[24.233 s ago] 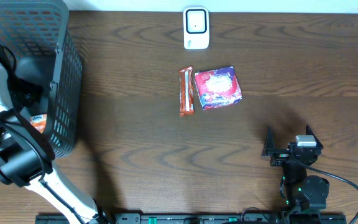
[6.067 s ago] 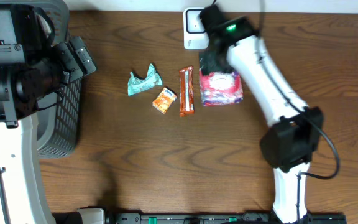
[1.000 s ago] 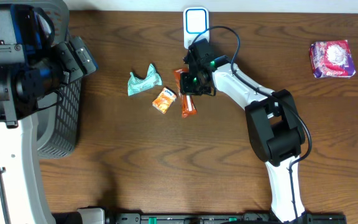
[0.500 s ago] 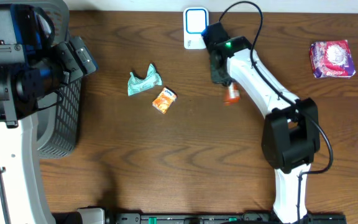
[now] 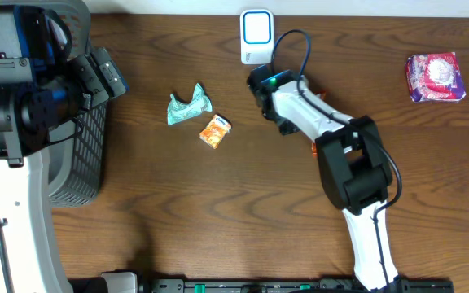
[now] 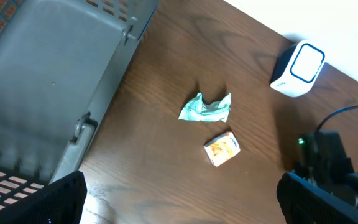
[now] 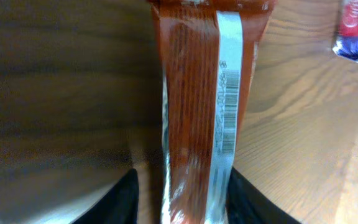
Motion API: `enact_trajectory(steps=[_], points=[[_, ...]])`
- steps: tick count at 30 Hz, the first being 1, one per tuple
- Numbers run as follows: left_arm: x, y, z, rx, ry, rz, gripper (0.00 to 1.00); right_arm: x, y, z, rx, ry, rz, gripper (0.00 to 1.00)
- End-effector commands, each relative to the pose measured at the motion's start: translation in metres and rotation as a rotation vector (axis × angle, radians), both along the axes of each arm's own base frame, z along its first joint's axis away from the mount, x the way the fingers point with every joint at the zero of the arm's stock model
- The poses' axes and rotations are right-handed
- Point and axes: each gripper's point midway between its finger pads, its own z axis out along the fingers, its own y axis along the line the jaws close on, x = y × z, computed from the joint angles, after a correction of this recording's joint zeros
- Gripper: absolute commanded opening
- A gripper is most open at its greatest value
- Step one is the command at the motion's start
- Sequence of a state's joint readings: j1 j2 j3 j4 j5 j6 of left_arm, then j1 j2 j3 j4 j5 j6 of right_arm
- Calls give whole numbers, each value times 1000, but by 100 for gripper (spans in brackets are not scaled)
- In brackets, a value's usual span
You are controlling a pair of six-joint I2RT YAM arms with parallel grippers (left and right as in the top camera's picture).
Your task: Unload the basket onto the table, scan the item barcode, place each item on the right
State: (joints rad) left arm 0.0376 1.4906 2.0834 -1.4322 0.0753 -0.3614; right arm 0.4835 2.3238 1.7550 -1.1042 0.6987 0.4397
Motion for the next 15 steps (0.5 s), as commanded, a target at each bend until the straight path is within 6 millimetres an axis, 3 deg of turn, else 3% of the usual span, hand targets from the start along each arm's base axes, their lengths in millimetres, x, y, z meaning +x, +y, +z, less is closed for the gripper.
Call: enact_trajectory(steps=[1, 3, 8, 12, 15], points=[[1, 3, -3, 14, 9, -2, 98, 7, 34, 25, 86, -47, 29, 47], [1, 3, -3, 14, 9, -2, 98, 13, 38, 44, 94, -57, 48, 56], [1, 3, -3, 14, 9, -2, 98, 26, 46, 73, 81, -24, 171, 54], [1, 3, -3, 14, 10, -2, 98, 19, 52, 61, 81, 86, 280, 54], [1, 3, -3, 14, 9, -2, 98, 12, 37, 48, 32, 123, 270, 58]])
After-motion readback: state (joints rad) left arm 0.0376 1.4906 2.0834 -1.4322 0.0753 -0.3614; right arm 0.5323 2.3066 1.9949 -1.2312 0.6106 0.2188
